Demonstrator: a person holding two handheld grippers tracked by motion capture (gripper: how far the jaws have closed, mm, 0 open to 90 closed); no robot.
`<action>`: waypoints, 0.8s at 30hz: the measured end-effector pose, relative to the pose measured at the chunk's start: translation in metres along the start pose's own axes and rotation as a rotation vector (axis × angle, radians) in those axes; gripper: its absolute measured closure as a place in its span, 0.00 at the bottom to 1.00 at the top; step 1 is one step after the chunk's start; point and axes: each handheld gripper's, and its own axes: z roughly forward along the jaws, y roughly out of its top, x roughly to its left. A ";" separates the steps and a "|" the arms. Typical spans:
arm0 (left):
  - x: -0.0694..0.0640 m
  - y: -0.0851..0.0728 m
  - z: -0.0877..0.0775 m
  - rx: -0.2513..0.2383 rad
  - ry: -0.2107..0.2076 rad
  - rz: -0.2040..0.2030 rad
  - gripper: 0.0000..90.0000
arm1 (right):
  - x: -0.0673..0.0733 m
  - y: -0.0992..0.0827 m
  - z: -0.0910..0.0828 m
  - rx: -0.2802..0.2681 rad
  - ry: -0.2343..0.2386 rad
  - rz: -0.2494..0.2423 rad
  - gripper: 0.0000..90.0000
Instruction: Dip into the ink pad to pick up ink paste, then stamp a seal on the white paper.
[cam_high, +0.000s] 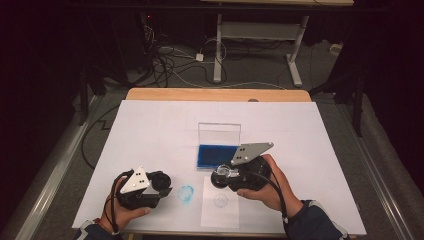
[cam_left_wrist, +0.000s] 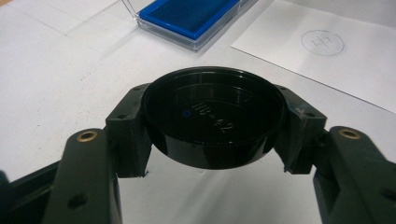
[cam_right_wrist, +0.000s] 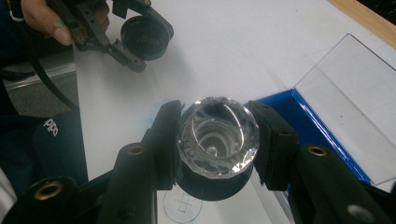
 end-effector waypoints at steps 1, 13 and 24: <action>0.000 0.000 0.000 -0.001 0.000 -0.002 0.41 | 0.000 -0.001 0.001 0.006 0.005 -0.004 0.64; 0.000 0.002 0.000 -0.005 0.007 0.004 0.41 | 0.002 -0.005 0.010 0.037 0.009 -0.004 0.64; -0.002 0.003 0.002 0.000 0.000 0.008 0.41 | 0.004 -0.007 0.007 0.035 -0.001 -0.010 0.64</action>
